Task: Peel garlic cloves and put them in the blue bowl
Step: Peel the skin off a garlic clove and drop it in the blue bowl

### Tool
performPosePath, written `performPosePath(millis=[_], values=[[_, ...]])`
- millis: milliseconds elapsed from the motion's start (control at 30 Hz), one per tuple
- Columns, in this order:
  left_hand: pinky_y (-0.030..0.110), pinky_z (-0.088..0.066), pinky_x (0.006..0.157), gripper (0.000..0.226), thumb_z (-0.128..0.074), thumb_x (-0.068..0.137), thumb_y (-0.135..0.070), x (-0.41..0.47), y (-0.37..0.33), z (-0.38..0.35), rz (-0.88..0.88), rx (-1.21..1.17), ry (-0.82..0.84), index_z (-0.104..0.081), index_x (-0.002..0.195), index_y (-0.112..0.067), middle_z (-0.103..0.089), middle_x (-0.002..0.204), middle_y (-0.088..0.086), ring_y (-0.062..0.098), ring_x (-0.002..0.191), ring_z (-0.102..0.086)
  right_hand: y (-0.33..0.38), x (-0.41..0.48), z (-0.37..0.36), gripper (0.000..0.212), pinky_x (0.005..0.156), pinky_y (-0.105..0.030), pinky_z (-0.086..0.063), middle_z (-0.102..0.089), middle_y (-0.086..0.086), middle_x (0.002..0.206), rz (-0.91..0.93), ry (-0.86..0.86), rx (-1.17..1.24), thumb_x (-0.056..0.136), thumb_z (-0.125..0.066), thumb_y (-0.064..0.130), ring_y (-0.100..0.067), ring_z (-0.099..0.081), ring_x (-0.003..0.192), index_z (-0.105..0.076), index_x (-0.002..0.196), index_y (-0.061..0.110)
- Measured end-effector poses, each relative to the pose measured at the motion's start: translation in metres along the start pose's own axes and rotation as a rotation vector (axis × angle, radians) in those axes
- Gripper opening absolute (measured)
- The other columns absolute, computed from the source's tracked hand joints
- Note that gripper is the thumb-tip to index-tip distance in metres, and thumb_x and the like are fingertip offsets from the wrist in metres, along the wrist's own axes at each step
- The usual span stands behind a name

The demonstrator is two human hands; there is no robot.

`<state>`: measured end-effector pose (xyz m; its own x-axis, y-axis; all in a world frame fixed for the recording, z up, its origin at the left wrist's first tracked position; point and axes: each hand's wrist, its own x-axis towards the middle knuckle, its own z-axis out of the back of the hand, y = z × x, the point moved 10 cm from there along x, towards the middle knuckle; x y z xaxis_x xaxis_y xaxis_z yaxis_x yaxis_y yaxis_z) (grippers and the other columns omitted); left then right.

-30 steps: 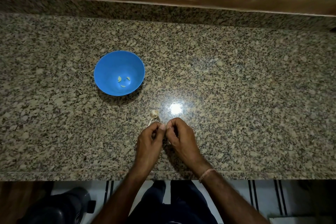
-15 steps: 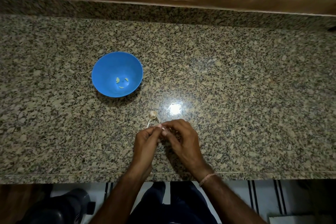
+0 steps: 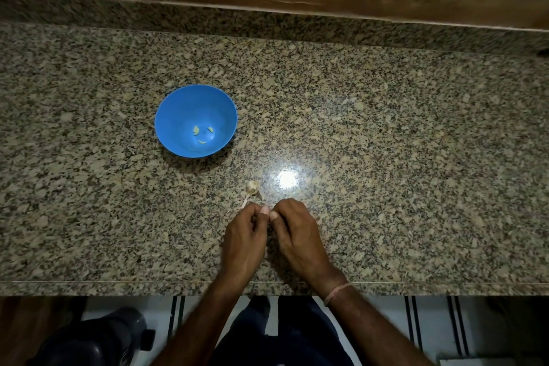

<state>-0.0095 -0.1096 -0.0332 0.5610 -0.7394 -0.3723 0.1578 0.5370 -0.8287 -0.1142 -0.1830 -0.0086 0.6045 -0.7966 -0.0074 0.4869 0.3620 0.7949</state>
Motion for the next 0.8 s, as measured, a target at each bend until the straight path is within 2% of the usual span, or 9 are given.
performPosePath(millis=[100, 200, 267, 400, 433, 500, 633, 733, 800], values=[[0.042, -0.040, 0.060, 0.027, -0.038, 0.110, -0.038, -0.005, -0.004, -0.007, -0.070, 0.022, 0.088, -0.046, 0.086, -0.028, -0.054, 0.074, -0.003, 0.017, 0.065, -0.050, -0.005, -0.001, -0.006, 0.026, 0.069, -0.020, -0.035, -0.046, 0.011, 0.076, -0.061, 0.082, 0.135, 0.109, -0.050, 0.016, -0.007, -0.044, 0.073, -0.051, 0.083, 0.016], [0.029, -0.040, 0.062, 0.026, -0.033, 0.110, -0.042, -0.009, -0.016, -0.011, -0.166, 0.029, 0.118, -0.043, 0.089, -0.032, -0.053, 0.081, -0.009, 0.009, 0.070, -0.052, -0.020, -0.004, -0.010, 0.035, 0.060, -0.021, -0.035, -0.047, 0.016, 0.066, -0.282, 0.062, 0.366, 0.109, -0.052, 0.019, -0.002, -0.041, 0.063, -0.051, 0.074, 0.022], [0.029, -0.043, 0.063, 0.027, -0.031, 0.110, -0.046, -0.010, -0.018, -0.013, -0.172, 0.018, 0.113, -0.043, 0.091, -0.033, -0.055, 0.084, -0.011, 0.008, 0.073, -0.054, -0.023, -0.003, -0.009, 0.038, 0.057, -0.022, -0.034, -0.046, 0.017, 0.062, -0.321, 0.036, 0.386, 0.109, -0.052, 0.021, -0.001, -0.040, 0.060, -0.050, 0.071, 0.024], [0.050, -0.050, 0.071, 0.030, -0.033, 0.110, -0.043, -0.003, -0.004, -0.020, -0.005, -0.082, 0.132, -0.054, 0.095, -0.029, -0.063, 0.086, -0.001, 0.023, 0.082, -0.062, -0.010, 0.003, -0.001, 0.035, 0.059, -0.018, -0.032, -0.044, 0.018, 0.066, -0.149, 0.016, 0.252, 0.109, -0.052, 0.019, -0.001, -0.040, 0.062, -0.046, 0.076, 0.027], [0.048, -0.047, 0.066, 0.030, -0.034, 0.110, -0.042, -0.001, 0.000, -0.021, 0.035, -0.116, 0.138, -0.055, 0.090, -0.033, -0.061, 0.081, -0.005, 0.020, 0.076, -0.060, -0.007, 0.005, 0.001, 0.031, 0.062, -0.018, -0.032, -0.043, 0.017, 0.070, -0.098, 0.019, 0.200, 0.109, -0.051, 0.020, -0.001, -0.040, 0.065, -0.046, 0.079, 0.027], [0.030, -0.041, 0.059, 0.033, -0.037, 0.109, -0.039, 0.001, 0.004, -0.023, 0.103, -0.202, 0.155, -0.056, 0.083, -0.036, -0.056, 0.070, -0.012, 0.008, 0.065, -0.052, -0.001, 0.006, 0.002, 0.025, 0.068, -0.018, -0.031, -0.040, 0.017, 0.078, 0.007, 0.040, 0.089, 0.109, -0.049, 0.021, -0.002, -0.040, 0.074, -0.048, 0.085, 0.024], [0.011, -0.035, 0.044, 0.033, -0.035, 0.113, -0.020, 0.001, 0.006, -0.024, 0.212, -0.306, 0.211, -0.051, 0.084, -0.015, -0.050, 0.055, -0.015, -0.003, 0.046, -0.046, 0.005, 0.002, 0.002, 0.019, 0.072, -0.022, -0.034, -0.042, 0.010, 0.084, 0.152, 0.091, -0.023, 0.108, -0.052, 0.018, -0.012, -0.041, 0.079, -0.052, 0.089, 0.015], [0.022, -0.034, 0.049, 0.033, -0.037, 0.112, -0.023, 0.007, 0.007, -0.023, 0.186, -0.270, 0.210, -0.052, 0.085, -0.012, -0.046, 0.066, -0.002, 0.009, 0.054, -0.041, 0.002, 0.000, 0.007, 0.012, 0.071, -0.033, -0.045, -0.054, 0.006, 0.084, 0.126, 0.046, 0.025, 0.105, -0.059, 0.014, -0.016, -0.052, 0.080, -0.061, 0.093, 0.013], [0.034, -0.038, 0.058, 0.034, -0.040, 0.109, -0.028, 0.009, 0.007, -0.022, 0.154, -0.255, 0.178, -0.058, 0.087, -0.010, -0.053, 0.072, 0.004, 0.017, 0.064, -0.048, -0.006, -0.001, 0.014, 0.006, 0.072, -0.030, -0.053, -0.067, 0.007, 0.087, -0.009, -0.030, 0.201, 0.101, -0.066, 0.009, -0.012, -0.064, 0.082, -0.069, 0.097, 0.012]])
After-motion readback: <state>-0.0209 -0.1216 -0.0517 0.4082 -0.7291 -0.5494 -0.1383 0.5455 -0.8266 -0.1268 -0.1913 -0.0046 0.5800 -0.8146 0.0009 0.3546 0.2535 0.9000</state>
